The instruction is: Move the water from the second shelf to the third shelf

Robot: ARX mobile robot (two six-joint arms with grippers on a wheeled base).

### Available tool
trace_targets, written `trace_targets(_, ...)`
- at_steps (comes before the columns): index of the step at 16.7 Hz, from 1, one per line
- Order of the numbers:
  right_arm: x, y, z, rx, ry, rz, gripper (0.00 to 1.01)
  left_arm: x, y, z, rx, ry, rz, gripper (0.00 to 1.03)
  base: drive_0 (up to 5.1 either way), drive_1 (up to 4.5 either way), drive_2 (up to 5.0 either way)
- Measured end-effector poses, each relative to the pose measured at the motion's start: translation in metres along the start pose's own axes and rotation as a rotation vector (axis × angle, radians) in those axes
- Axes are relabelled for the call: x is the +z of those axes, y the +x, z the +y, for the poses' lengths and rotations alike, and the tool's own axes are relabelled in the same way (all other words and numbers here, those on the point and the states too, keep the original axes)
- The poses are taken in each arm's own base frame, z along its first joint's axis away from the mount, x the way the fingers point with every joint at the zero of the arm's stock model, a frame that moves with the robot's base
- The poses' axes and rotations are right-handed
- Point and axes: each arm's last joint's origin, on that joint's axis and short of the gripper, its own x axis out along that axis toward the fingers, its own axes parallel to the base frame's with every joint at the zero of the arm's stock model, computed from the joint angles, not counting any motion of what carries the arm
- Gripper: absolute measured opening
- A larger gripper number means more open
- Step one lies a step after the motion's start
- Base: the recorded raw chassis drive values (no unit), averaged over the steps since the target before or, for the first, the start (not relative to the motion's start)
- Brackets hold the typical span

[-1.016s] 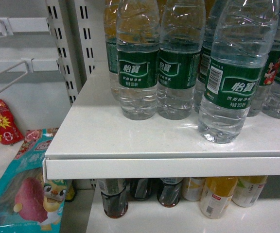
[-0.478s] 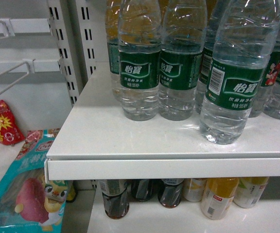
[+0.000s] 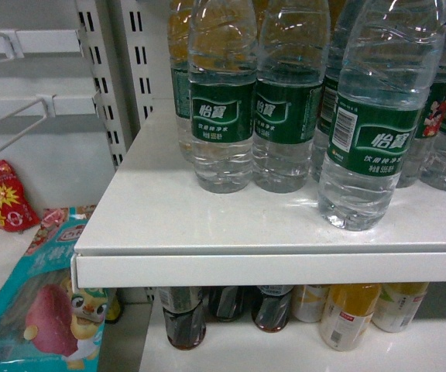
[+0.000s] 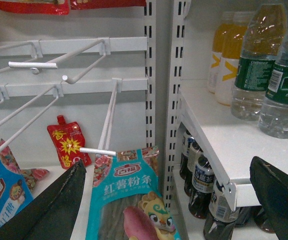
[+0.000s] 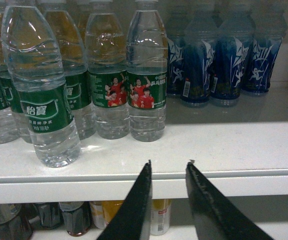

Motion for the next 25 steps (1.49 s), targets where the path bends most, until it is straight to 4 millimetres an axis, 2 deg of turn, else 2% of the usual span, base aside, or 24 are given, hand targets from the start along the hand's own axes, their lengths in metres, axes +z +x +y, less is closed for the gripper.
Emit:
trace_targets(6,0.0000,0.0000,0.0000,0.000,0.000,0.000,0.79,0.0000,0.0000,0.0000,0.000,0.000,0.000,0.98,0.0,0.00,0.0)
trace_targets(8,0.0000,0.0000,0.0000,0.000,0.000,0.000,0.95,0.0000,0.0000,0.0000,0.000,0.000,0.000,0.98,0.0,0.00,0.0)
trace_targets(9,0.0000,0.0000,0.0000,0.000,0.000,0.000,1.00,0.0000,0.0000,0.0000,0.000,0.000,0.000,0.98,0.0,0.00,0.0)
trace_targets(10,0.0000,0.0000,0.0000,0.000,0.000,0.000,0.97,0.0000,0.0000,0.0000,0.000,0.000,0.000,0.98,0.0,0.00,0.0)
trace_targets(25,0.0002,0.0000,0.0000,0.000,0.000,-0.002,0.98,0.0002,0.0000,0.0000,0.000,0.000,-0.002,0.98,0.0,0.00,0.0)
